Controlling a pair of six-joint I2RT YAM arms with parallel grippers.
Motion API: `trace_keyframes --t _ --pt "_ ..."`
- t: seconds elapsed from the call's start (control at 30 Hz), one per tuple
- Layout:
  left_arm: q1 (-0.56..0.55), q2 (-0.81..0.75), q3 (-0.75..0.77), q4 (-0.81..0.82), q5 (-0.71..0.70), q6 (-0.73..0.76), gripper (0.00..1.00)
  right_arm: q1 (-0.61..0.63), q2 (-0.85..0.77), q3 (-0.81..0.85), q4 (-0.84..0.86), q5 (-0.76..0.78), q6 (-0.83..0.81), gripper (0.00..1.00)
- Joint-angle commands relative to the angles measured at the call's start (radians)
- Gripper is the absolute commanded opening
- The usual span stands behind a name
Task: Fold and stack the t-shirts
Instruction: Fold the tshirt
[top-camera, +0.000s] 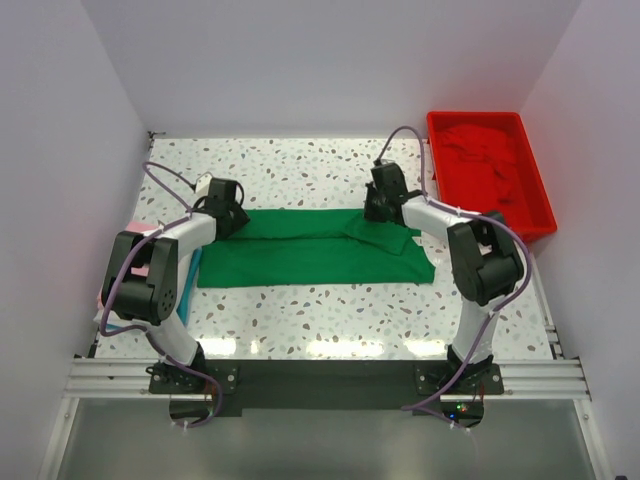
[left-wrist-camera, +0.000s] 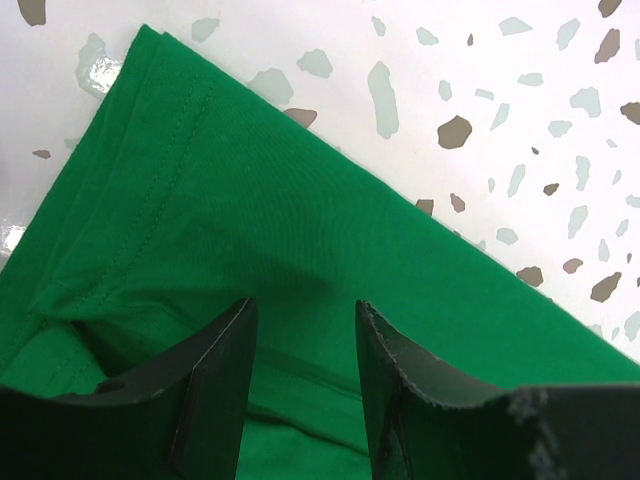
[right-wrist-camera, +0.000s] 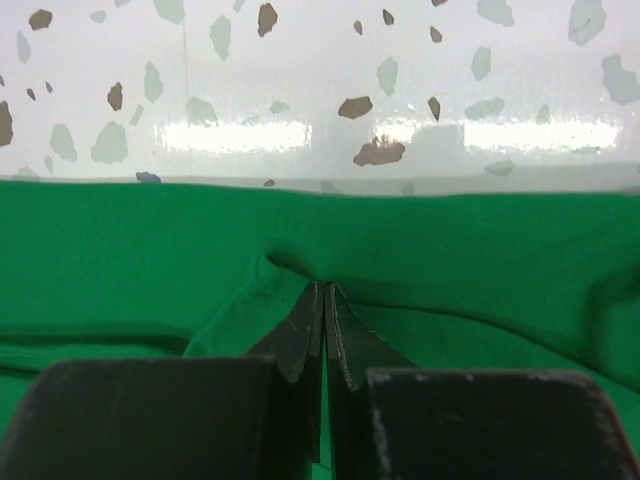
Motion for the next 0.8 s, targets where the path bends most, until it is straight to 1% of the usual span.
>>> trace_keyframes --t 0.0,0.3,0.47,0.77 --pt "-0.003 -0.007 0.004 0.044 0.003 0.012 0.49 0.007 -0.083 -0.022 0.031 0.018 0.002 0.00" --pt "-0.003 -0.029 -0.017 0.051 0.012 0.010 0.48 0.012 -0.132 -0.064 0.031 0.027 -0.005 0.00" --pt "-0.003 -0.036 -0.020 0.050 0.007 0.012 0.49 0.030 -0.212 -0.143 0.046 0.031 0.008 0.00" --pt "-0.003 -0.056 -0.045 0.064 0.010 0.007 0.49 0.131 -0.362 -0.295 0.057 0.088 0.073 0.00"
